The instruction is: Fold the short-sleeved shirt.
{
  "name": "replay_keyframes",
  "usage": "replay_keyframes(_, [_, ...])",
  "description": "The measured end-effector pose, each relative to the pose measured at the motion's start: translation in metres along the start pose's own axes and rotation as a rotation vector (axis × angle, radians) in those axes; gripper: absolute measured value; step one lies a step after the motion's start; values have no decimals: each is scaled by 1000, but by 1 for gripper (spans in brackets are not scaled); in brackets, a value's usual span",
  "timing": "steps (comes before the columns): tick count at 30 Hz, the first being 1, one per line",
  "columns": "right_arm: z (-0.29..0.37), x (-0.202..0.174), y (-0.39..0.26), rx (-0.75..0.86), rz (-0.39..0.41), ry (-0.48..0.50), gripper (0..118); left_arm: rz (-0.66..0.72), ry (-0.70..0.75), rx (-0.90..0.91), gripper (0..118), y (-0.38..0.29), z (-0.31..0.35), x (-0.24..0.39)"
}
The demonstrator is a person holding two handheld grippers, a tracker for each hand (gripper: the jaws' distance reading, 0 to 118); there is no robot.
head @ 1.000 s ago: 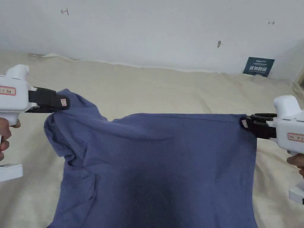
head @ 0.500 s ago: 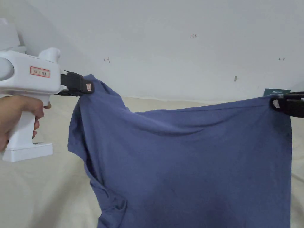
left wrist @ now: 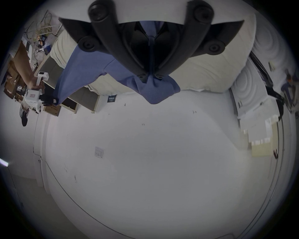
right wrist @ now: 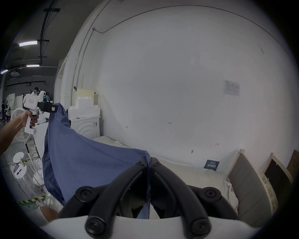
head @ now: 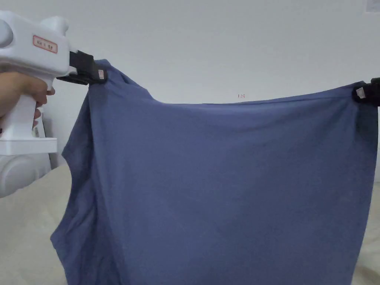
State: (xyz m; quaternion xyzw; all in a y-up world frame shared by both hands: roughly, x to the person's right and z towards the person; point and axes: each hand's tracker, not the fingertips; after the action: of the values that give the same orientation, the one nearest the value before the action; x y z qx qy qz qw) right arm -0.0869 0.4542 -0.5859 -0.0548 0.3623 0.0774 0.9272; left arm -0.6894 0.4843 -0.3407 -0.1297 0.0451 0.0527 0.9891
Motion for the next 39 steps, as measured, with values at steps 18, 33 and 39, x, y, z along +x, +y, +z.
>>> replay_keyframes(18, [-167, 83, 70, 51, -4, -128, 2, -54, 65, 147, 5, 158, -201, -40])
replay_keyframes(33, [-261, 159, 4, 41, -18, -195, 2, -99, 54, 189, 5, 120, -321, -20])
replay_keyframes(39, [-255, 159, -38, 13, -67, -173, 2, -123, 8, 146, 5, 70, -331, -16])
